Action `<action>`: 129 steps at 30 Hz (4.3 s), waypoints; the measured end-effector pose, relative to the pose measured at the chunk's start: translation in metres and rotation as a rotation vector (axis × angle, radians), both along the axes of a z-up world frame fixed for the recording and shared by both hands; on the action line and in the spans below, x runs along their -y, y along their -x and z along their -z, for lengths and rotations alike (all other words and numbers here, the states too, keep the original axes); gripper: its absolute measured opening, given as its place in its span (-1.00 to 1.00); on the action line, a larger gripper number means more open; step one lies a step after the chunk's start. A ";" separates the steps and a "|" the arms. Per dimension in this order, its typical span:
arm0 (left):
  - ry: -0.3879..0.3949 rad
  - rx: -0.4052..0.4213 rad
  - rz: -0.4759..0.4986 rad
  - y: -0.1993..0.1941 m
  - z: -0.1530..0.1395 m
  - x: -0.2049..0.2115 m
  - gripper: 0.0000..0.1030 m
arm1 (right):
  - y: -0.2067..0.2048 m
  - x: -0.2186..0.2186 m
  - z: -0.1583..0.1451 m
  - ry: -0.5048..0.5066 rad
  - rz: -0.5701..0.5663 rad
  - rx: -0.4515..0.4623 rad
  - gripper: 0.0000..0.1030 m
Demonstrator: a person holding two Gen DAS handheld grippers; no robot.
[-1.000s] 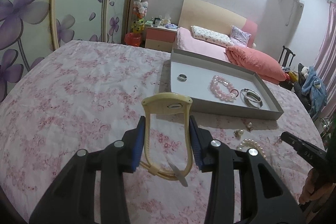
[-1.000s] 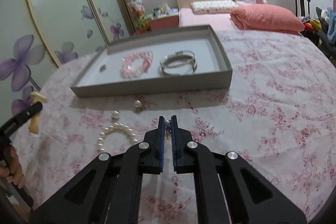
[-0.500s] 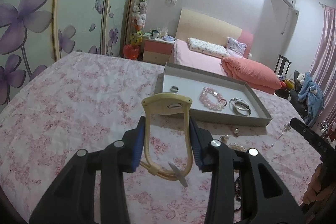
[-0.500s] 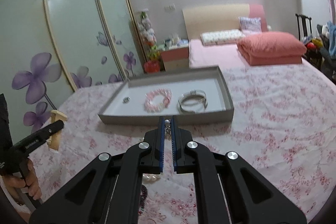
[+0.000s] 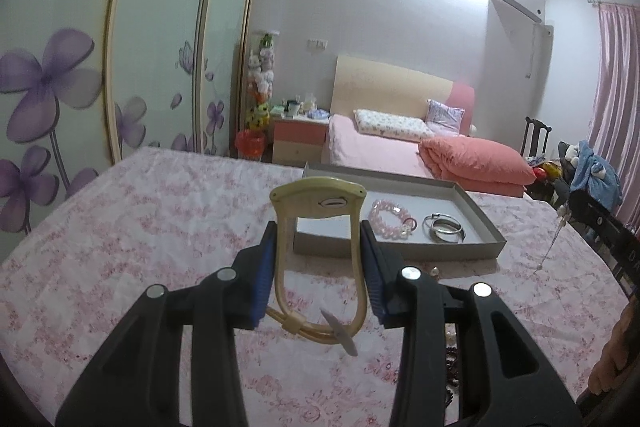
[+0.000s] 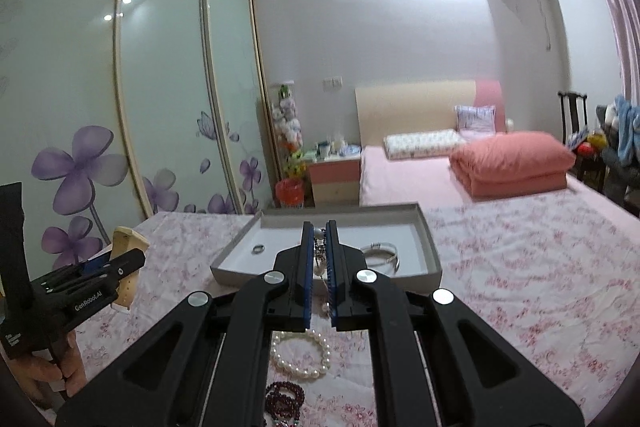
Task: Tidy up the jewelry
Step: 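Grasp a small silver earring with the right tool while the left tool holds the watch, then carry the watch into the gray tray with the left tool while the right tool drops the earring there, then grasp the dark red bead necklace on the bed with the left tool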
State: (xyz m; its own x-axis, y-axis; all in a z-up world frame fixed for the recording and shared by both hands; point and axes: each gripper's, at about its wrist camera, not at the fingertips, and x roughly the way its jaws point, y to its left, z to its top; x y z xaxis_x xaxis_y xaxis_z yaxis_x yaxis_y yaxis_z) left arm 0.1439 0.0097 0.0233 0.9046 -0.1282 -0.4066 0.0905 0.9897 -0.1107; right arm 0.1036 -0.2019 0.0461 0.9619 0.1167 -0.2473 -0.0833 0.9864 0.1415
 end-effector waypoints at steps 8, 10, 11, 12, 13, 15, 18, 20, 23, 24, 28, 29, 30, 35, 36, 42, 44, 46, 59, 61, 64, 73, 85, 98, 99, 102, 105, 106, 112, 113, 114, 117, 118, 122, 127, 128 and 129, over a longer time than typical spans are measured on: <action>-0.028 0.074 0.024 0.013 -0.007 0.013 -0.24 | 0.011 -0.007 -0.005 0.023 0.012 0.080 -0.87; -0.032 0.090 0.027 0.015 -0.009 0.015 -0.24 | 0.014 -0.009 -0.006 0.036 0.019 0.102 -0.87; -0.034 0.095 0.028 0.016 -0.009 0.015 -0.24 | 0.015 -0.009 -0.006 0.040 0.021 0.109 -0.87; -0.037 0.103 0.029 0.017 -0.010 0.017 -0.24 | 0.016 -0.009 -0.006 0.045 0.024 0.117 -0.87; -0.039 0.108 0.030 0.018 -0.010 0.018 -0.24 | 0.017 -0.010 -0.006 0.047 0.025 0.121 -0.87; -0.048 0.123 0.030 0.020 -0.011 0.020 -0.24 | 0.019 -0.011 -0.006 0.051 0.027 0.130 -0.87; -0.063 0.144 0.030 0.023 -0.010 0.024 -0.24 | 0.019 -0.012 -0.007 0.057 0.031 0.139 -0.87; -0.068 0.154 0.029 0.024 -0.011 0.024 -0.24 | 0.019 -0.013 -0.007 0.059 0.033 0.143 -0.87; -0.073 0.167 0.030 0.025 -0.011 0.026 -0.24 | 0.019 -0.014 -0.007 0.062 0.034 0.147 -0.87; -0.072 0.168 0.031 0.025 -0.011 0.026 -0.24 | 0.019 -0.014 -0.007 0.062 0.035 0.148 -0.87; -0.074 0.171 0.035 0.024 -0.012 0.026 -0.24 | 0.020 -0.016 -0.006 0.067 0.039 0.152 -0.87; -0.074 0.173 0.036 0.024 -0.012 0.026 -0.24 | 0.020 -0.016 -0.006 0.068 0.040 0.153 -0.87; -0.074 0.174 0.037 0.024 -0.012 0.024 -0.24 | 0.021 -0.017 -0.006 0.068 0.042 0.154 -0.87; -0.075 0.177 0.039 0.025 -0.012 0.025 -0.24 | 0.020 -0.016 -0.006 0.069 0.045 0.153 -0.87; -0.075 0.176 0.040 0.025 -0.012 0.025 -0.24 | 0.019 -0.016 -0.006 0.070 0.045 0.153 -0.87; -0.079 0.175 0.048 0.024 -0.014 0.027 -0.24 | 0.019 -0.016 -0.006 0.070 0.046 0.151 -0.87; -0.080 0.174 0.050 0.023 -0.014 0.027 -0.24 | 0.019 -0.016 -0.006 0.070 0.045 0.152 -0.87; -0.081 0.172 0.053 0.022 -0.014 0.028 -0.24 | 0.020 -0.016 -0.006 0.069 0.046 0.152 -0.87; -0.089 0.166 0.066 0.017 -0.014 0.032 -0.24 | 0.017 -0.014 -0.007 0.079 0.050 0.155 -0.87; -0.089 0.162 0.068 0.012 -0.015 0.032 -0.24 | 0.014 -0.012 -0.010 0.082 0.052 0.159 -0.87; -0.092 0.161 0.062 0.003 -0.015 0.032 -0.24 | 0.004 -0.009 -0.014 0.080 0.052 0.159 -0.87; -0.063 0.096 0.054 -0.050 -0.009 0.032 -0.24 | -0.049 0.007 -0.017 0.049 0.037 0.112 -0.87; -0.062 -0.043 0.058 -0.155 0.014 0.052 -0.24 | -0.159 0.024 0.020 -0.052 0.016 -0.094 -0.87; -0.094 -0.138 0.097 -0.197 0.045 0.072 -0.24 | -0.189 0.036 0.046 -0.127 0.015 -0.253 -0.31; -0.095 -0.143 0.100 -0.199 0.046 0.074 -0.24 | -0.185 0.038 0.043 -0.126 0.021 -0.250 -0.31; -0.098 -0.165 0.108 -0.207 0.053 0.079 -0.24 | -0.183 0.045 0.039 -0.122 0.036 -0.245 -0.31; -0.099 -0.192 0.117 -0.217 0.060 0.084 -0.23 | -0.181 0.051 0.039 -0.125 0.043 -0.244 -0.31; -0.100 -0.202 0.123 -0.219 0.062 0.086 -0.20 | -0.181 0.052 0.039 -0.124 0.044 -0.247 -0.31; -0.069 -0.187 0.100 -0.224 0.053 0.079 0.15 | -0.176 0.054 0.041 -0.111 0.045 -0.251 -0.31; -0.063 -0.182 0.098 -0.222 0.050 0.076 0.15 | -0.174 0.055 0.040 -0.108 0.045 -0.248 -0.31; -0.057 -0.173 0.094 -0.218 0.045 0.071 0.16 | -0.171 0.054 0.038 -0.105 0.047 -0.242 -0.31; -0.049 -0.150 0.088 -0.201 0.030 0.058 0.16 | -0.162 0.055 0.032 -0.103 0.045 -0.226 -0.31; -0.042 -0.146 0.092 -0.192 0.025 0.053 0.16 | -0.157 0.055 0.030 -0.103 0.045 -0.219 -0.31; -0.025 -0.153 0.134 -0.153 0.016 0.040 0.16 | -0.133 0.053 0.022 -0.103 0.034 -0.193 -0.31; 0.007 -0.196 0.231 -0.092 0.026 0.033 0.16 | -0.098 0.051 0.017 -0.102 0.029 -0.169 -0.31; 0.009 -0.206 0.244 -0.085 0.029 0.034 0.16 | -0.093 0.051 0.017 -0.103 0.029 -0.168 -0.31; 0.011 -0.221 0.266 -0.074 0.034 0.036 0.16 | -0.085 0.051 0.018 -0.104 0.029 -0.167 -0.31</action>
